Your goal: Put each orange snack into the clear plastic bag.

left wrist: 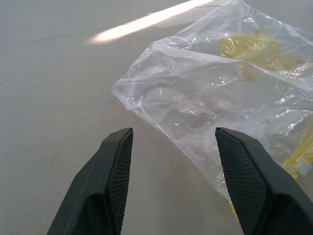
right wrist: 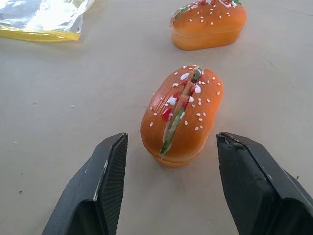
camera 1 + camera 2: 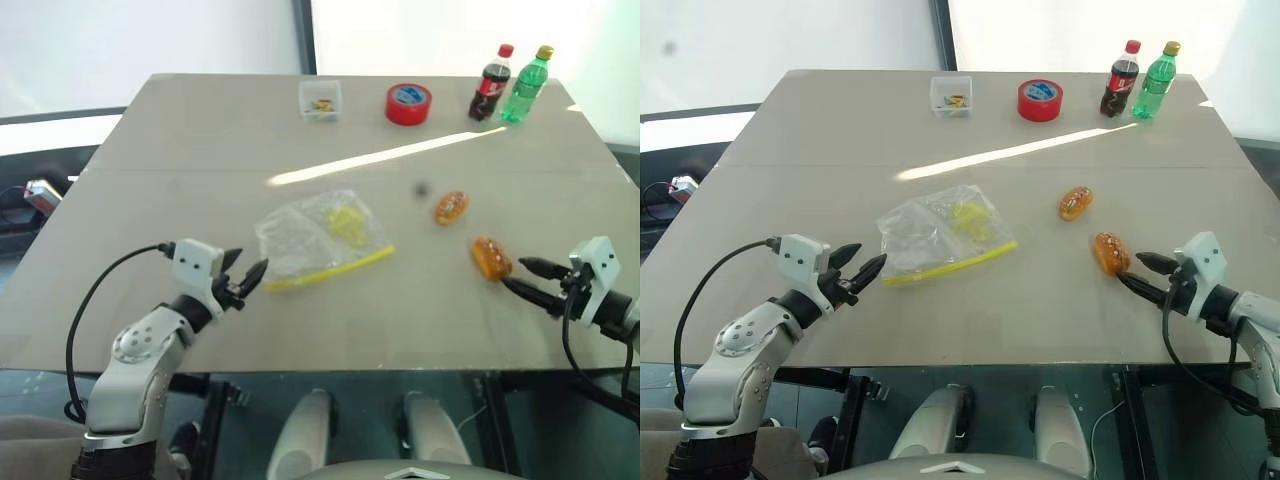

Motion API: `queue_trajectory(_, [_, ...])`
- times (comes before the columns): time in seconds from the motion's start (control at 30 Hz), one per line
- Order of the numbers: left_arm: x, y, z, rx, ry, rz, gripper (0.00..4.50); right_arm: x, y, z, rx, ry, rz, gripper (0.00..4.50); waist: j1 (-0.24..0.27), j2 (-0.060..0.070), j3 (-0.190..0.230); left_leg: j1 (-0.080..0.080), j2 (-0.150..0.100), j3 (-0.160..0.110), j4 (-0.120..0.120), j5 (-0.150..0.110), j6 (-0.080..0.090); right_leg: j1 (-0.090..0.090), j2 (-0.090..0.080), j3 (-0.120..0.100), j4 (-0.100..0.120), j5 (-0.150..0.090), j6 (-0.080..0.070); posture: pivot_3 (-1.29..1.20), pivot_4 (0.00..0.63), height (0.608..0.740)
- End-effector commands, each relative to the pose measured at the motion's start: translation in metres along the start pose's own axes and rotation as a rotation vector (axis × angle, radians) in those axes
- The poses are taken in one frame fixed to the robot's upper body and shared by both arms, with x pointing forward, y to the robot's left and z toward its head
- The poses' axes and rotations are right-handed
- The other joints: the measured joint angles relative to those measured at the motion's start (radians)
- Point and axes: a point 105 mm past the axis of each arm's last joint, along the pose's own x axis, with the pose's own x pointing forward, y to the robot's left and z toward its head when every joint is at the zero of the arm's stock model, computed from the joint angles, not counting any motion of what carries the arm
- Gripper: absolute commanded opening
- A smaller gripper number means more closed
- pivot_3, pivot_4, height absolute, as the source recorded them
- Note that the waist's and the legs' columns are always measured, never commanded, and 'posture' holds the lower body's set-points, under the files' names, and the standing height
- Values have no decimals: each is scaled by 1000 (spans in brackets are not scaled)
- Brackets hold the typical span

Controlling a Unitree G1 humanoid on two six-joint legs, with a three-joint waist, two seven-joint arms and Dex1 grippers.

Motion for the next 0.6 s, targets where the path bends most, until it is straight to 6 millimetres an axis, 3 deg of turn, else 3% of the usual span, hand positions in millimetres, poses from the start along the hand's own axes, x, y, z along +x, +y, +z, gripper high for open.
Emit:
queue_trajectory(0.03, [-2, 2, 10, 29, -36, 4, 2834, -4, -6, 13, -49, -29, -17, 2925, 0, 0, 0, 0, 0, 0, 0, 0, 0, 0, 0, 0, 0, 0, 0, 0, 150, 740])
queue_trajectory(0.6, [-4, 2, 8, 17, -38, -8, 2834, -7, -5, 10, -51, -26, -25, 2925, 0, 0, 0, 0, 0, 0, 0, 0, 0, 0, 0, 0, 0, 0, 0, 0, 150, 740])
